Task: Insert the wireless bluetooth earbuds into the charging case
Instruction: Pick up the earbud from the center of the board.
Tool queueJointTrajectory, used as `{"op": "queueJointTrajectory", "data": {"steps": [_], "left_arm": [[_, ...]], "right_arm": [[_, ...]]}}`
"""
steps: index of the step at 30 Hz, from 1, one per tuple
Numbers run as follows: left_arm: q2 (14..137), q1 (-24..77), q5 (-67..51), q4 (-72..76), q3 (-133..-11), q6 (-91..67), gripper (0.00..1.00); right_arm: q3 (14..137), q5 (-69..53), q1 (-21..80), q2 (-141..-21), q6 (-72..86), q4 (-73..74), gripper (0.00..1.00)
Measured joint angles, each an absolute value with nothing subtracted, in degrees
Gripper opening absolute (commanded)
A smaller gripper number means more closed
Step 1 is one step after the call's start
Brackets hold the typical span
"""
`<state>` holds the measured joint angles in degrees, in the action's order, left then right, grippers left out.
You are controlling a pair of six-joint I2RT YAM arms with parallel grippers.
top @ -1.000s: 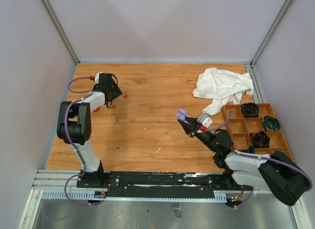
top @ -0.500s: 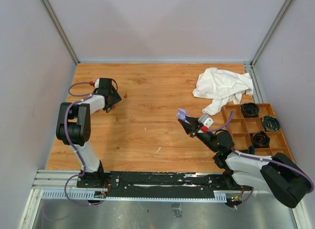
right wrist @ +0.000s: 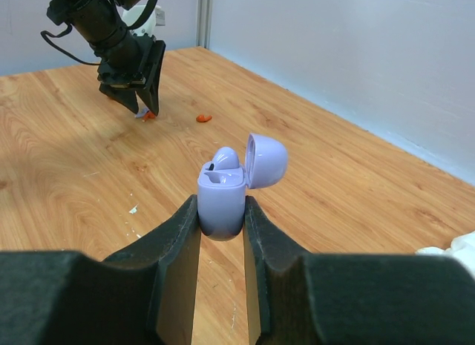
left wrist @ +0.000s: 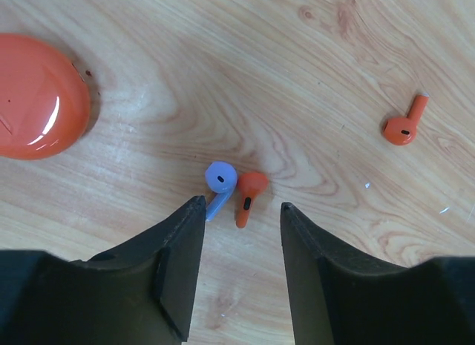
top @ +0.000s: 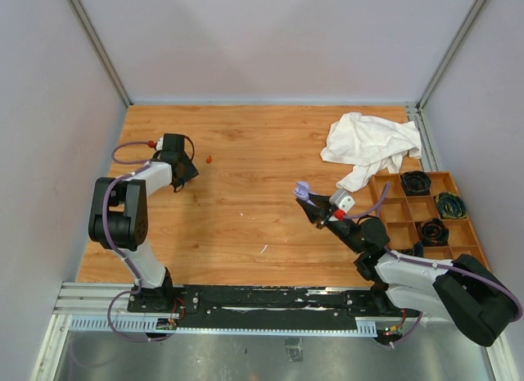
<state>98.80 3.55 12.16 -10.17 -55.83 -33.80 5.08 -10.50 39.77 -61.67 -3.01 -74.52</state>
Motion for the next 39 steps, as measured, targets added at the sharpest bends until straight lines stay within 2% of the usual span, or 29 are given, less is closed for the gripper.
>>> {"op": "queueJointTrajectory", "data": {"steps": [9,33,39], "left_arm": [[97.34,3.55,17.47,-13.41,-55.96,-32.99,0.38],[103.0,3.53,16.8,-16.64,-62.28,-28.73,0.37],[104.01,3.51,16.34,-16.69,-62.63,-28.71,0.33]], "right_arm": [[5.08,-10.48,39.77,-61.67,-3.01,-73.56,0.12],[5.3,-10.5,39.77,-61.67,-2.98,-72.05,0.12],[5.32,-10.5,39.77,-61.67,-2.98,-72.03,0.12]]}}
